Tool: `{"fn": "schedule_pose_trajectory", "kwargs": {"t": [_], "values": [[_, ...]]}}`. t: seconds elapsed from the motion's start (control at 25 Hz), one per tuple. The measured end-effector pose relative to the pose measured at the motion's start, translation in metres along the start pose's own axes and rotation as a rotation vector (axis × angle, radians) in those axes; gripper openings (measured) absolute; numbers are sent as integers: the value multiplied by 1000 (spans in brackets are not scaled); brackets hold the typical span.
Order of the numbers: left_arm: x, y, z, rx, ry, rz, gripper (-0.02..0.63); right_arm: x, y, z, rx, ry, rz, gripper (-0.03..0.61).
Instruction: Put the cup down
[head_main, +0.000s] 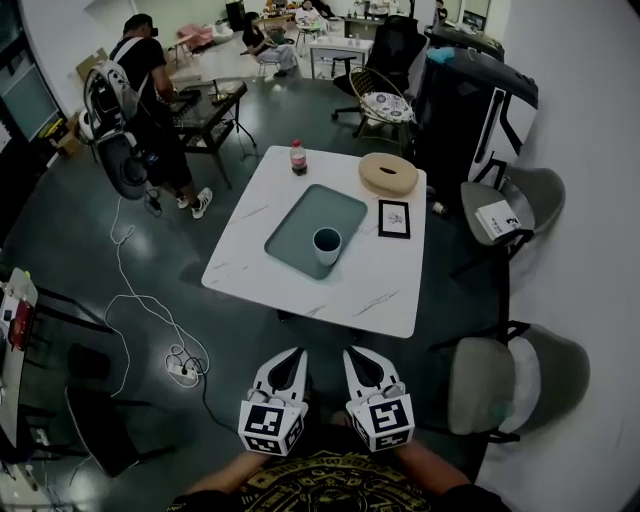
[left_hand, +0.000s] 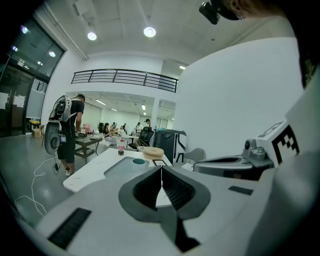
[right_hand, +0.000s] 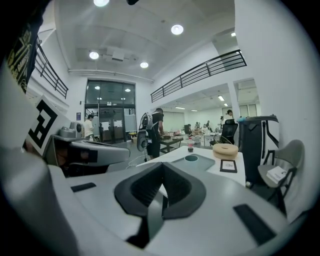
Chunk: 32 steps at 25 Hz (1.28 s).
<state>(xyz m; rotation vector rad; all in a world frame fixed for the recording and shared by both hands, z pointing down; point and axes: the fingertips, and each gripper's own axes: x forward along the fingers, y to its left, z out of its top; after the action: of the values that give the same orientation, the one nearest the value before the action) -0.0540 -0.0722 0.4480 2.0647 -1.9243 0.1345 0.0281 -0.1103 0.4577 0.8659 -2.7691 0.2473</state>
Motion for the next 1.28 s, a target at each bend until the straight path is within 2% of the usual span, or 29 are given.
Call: {"fn": "schedule_pose_trajectory", "kwargs": {"t": [0.36, 0.48, 0.68, 1.28], "values": [[-32, -9, 0, 18, -11, 50, 11, -17, 27, 1, -24, 2, 62, 6], [-36, -7, 4, 24, -23, 52, 11, -18, 32, 11, -36, 0, 51, 6], [-48, 9, 0, 15, -24, 52, 11, -16, 41, 0, -38, 20, 34, 6], [-63, 36, -5, 51, -14, -44, 11, -11, 72, -1, -49, 51, -54, 6]]}}
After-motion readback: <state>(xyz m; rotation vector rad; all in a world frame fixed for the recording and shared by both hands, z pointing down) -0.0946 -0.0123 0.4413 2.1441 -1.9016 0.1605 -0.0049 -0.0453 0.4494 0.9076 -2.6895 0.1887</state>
